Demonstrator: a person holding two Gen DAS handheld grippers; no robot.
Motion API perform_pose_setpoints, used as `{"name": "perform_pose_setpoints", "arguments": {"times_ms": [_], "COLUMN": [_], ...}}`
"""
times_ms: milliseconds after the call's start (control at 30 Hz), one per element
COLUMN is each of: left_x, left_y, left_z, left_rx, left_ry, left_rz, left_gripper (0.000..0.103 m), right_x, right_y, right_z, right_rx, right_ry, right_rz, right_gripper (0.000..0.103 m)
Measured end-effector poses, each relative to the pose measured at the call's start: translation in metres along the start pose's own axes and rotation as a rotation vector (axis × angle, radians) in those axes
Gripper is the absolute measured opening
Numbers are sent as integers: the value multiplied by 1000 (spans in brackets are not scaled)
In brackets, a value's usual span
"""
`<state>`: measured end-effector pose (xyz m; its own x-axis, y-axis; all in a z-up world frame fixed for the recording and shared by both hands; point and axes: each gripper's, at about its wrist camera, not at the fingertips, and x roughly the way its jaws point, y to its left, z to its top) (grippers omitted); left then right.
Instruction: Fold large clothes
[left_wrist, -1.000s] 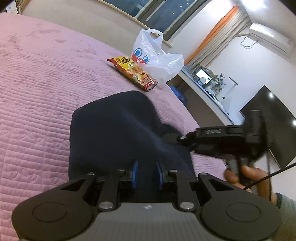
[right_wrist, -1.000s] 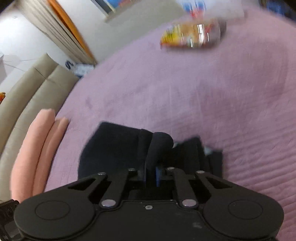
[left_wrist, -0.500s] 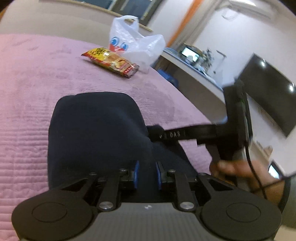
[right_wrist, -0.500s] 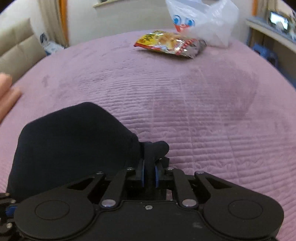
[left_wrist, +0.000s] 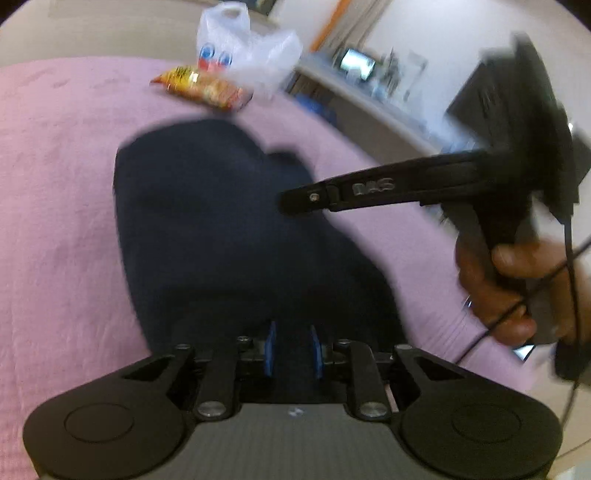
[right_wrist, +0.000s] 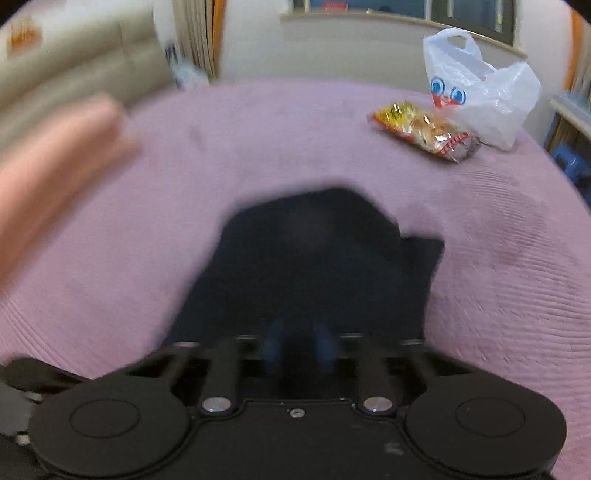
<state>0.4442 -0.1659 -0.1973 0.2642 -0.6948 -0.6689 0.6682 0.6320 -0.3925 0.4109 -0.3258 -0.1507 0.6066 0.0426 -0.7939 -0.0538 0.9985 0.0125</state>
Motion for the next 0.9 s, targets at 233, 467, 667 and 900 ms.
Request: {"name": "perform_pose_setpoints", "arguments": {"times_ms": [233,467,667,900], "left_x": [0,-52,-26,-31], "left_y": [16,12,29,35], "left_z": [-28,-18,-41,-36], "left_rx": [-147,-128,-158,-194], "left_ry": [14,-83,-17,-8], "left_rz": [-112,-99,0,-47], "left_gripper": [14,20,13,14], "right_x": [4,-50,3,-44], "right_y": [-38,-18,-3,-42], "right_z": [-56,-52,-91,-48], "right_rx": [106,151,98,164], "right_ry": [120,31,279,157], "right_rz": [-157,1,-53,75], "right_gripper": [0,8,0,8]}}
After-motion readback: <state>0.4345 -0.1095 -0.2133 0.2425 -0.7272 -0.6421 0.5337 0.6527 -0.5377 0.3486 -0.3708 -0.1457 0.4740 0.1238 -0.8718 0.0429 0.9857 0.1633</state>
